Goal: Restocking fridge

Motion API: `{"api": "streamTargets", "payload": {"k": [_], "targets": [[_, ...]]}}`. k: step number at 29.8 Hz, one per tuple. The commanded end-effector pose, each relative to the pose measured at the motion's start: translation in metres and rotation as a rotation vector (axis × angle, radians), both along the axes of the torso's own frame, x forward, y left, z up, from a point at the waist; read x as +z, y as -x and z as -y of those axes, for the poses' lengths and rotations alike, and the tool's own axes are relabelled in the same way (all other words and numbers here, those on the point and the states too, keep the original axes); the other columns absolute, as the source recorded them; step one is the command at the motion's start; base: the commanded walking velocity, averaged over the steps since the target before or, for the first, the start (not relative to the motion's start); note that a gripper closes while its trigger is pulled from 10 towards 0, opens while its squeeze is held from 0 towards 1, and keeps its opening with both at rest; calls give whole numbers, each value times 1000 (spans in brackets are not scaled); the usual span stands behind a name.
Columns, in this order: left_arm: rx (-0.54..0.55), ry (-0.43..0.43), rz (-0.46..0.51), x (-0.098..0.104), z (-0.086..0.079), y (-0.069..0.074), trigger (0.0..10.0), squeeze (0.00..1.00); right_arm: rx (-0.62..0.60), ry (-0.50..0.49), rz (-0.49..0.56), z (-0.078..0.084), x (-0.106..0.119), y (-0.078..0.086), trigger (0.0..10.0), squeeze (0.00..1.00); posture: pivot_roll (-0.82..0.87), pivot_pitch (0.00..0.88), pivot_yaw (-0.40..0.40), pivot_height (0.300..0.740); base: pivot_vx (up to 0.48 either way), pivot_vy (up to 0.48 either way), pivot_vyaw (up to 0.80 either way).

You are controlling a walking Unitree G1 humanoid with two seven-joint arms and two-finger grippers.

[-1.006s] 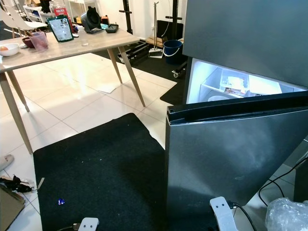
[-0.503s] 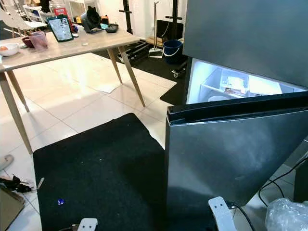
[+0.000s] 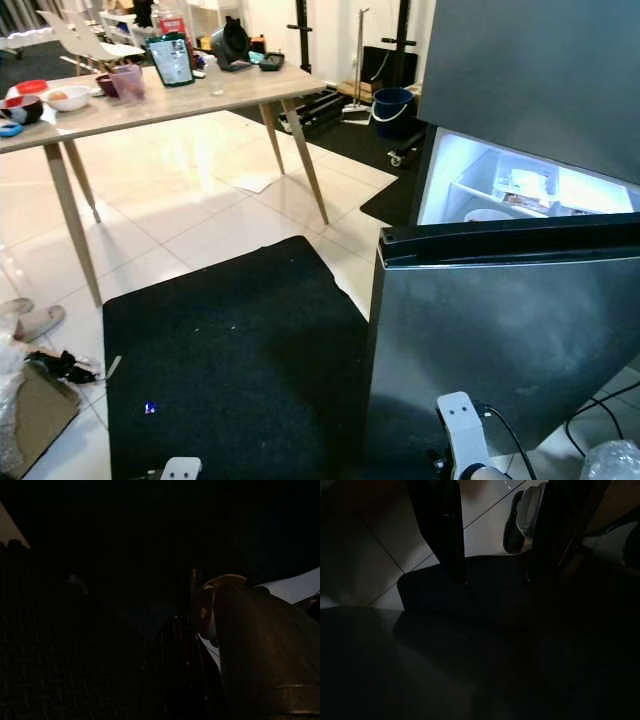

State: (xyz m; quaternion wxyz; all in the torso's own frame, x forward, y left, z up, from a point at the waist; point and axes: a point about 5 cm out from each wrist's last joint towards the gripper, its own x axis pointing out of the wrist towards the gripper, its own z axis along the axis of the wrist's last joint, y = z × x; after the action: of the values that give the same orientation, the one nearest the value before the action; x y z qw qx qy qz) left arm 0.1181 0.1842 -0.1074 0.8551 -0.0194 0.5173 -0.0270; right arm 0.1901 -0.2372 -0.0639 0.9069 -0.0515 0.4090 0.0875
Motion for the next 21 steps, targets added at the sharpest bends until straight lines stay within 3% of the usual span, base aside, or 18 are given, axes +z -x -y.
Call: {"api": "streamTargets", "payload": {"k": [1,3,10,14,17,21], "targets": [[1,-4,-31,-2,0,7,10000,0,-23,-7,34,3,4,-6,10000,0,-60,0,-20,740,0,0,0],[4,-8,-27,-2,-1,7,10000,0,-53,-21,88,6,12,-17,10000,0,-60,0,-19,740,0,0,0],[-2,-11,-20,-2,-2,6,10000,0,-81,-61,158,8,22,-30,10000,0,-60,0,-20,740,0,0,0],[-8,-11,-10,-1,-2,4,10000,0,-96,-133,217,5,30,-40,10000,0,-57,0,-21,740,0,0,0],[-10,-13,-10,-1,-2,4,10000,0,-162,-303,285,0,40,-53,10000,0,-57,0,-20,740,0,0,0],[-11,-13,-11,-1,-3,4,10000,0,-150,-347,307,-3,43,-57,10000,0,-58,0,-19,740,0,0,0]]}}
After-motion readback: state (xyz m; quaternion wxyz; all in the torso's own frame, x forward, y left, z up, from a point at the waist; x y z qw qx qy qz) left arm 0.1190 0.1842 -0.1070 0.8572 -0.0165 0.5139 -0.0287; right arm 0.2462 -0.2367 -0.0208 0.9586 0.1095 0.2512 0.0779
